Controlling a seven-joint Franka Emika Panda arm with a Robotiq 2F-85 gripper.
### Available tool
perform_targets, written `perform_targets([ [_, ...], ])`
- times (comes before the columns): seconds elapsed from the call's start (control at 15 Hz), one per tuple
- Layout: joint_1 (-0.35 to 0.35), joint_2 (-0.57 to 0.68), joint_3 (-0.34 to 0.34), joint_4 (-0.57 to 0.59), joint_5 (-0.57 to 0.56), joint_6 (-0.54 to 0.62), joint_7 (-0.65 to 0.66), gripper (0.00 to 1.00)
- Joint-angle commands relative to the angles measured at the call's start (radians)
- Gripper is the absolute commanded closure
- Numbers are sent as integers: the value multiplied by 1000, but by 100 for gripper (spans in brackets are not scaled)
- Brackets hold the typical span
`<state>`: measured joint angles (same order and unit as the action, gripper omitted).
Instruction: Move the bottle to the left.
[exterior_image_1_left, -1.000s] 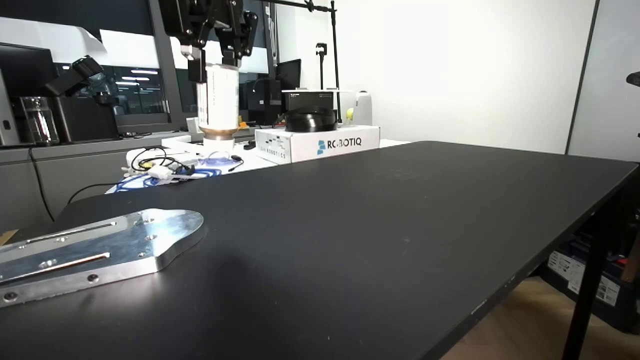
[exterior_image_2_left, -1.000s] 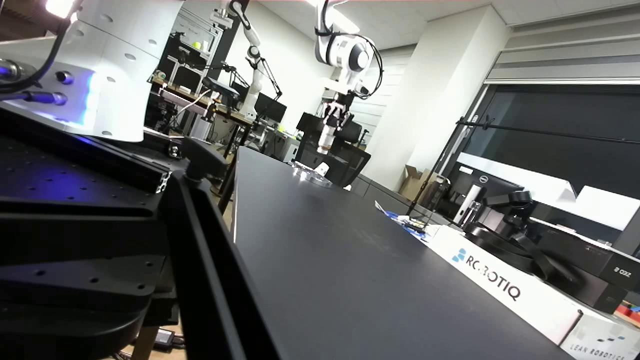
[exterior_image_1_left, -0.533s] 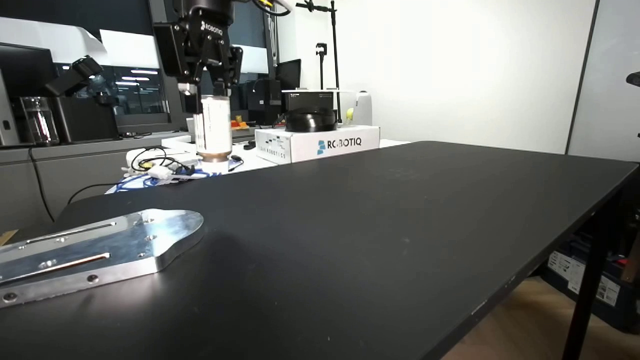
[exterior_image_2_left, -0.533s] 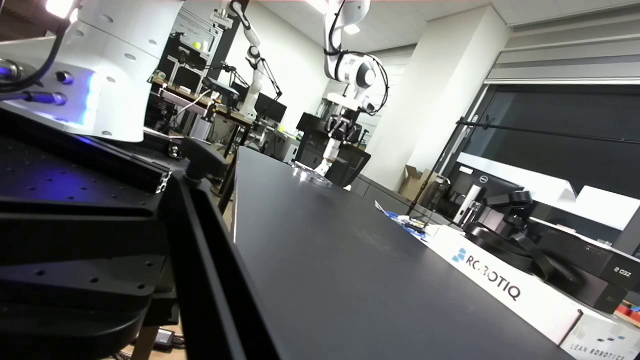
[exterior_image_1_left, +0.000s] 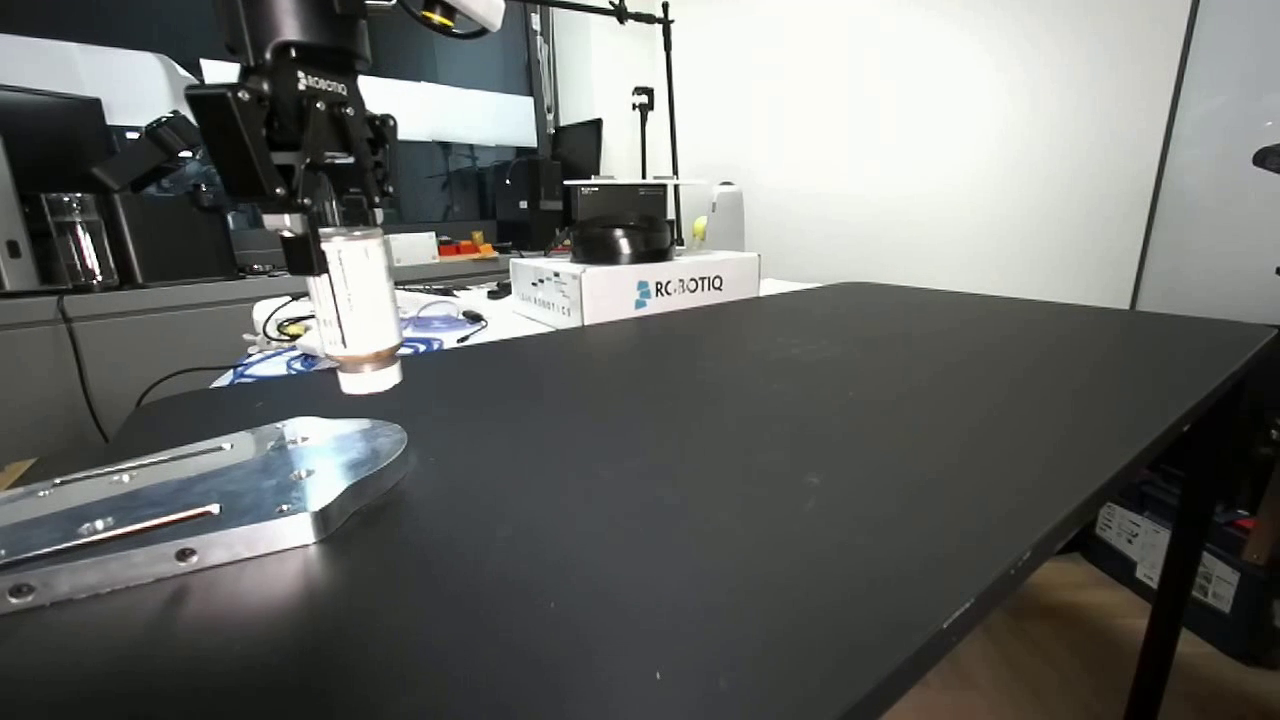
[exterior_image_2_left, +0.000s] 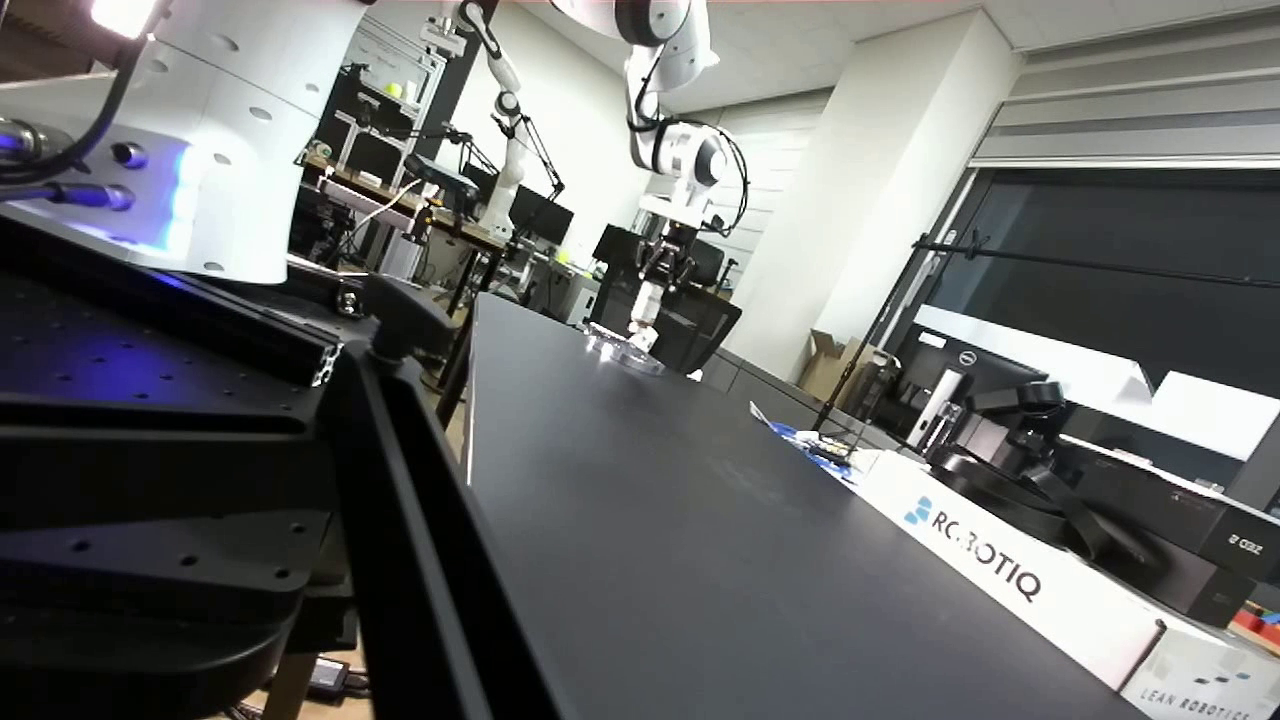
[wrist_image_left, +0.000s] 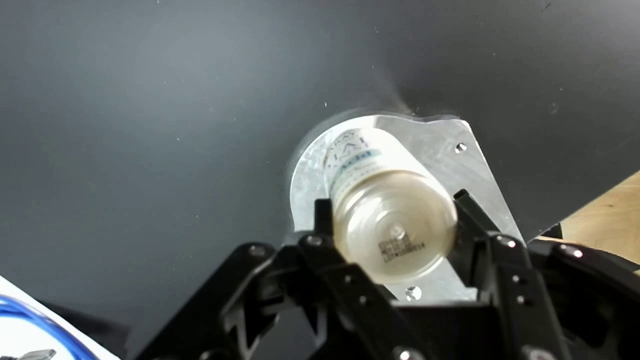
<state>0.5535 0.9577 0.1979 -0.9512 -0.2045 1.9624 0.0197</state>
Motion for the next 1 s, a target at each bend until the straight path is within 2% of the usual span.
perform_targets([
  [0.0, 30, 129, -10, 241, -18, -80, -52, 70],
  [0.27, 28, 212, 0, 366, -4, -107, -108, 70],
  [0.33, 26, 226, 3, 382, 0, -106, -119, 70],
  [0.4, 33, 223, -23, 370, 27, -93, -133, 70],
  [0.93, 44, 315, -38, 485, 65, -98, -168, 70],
])
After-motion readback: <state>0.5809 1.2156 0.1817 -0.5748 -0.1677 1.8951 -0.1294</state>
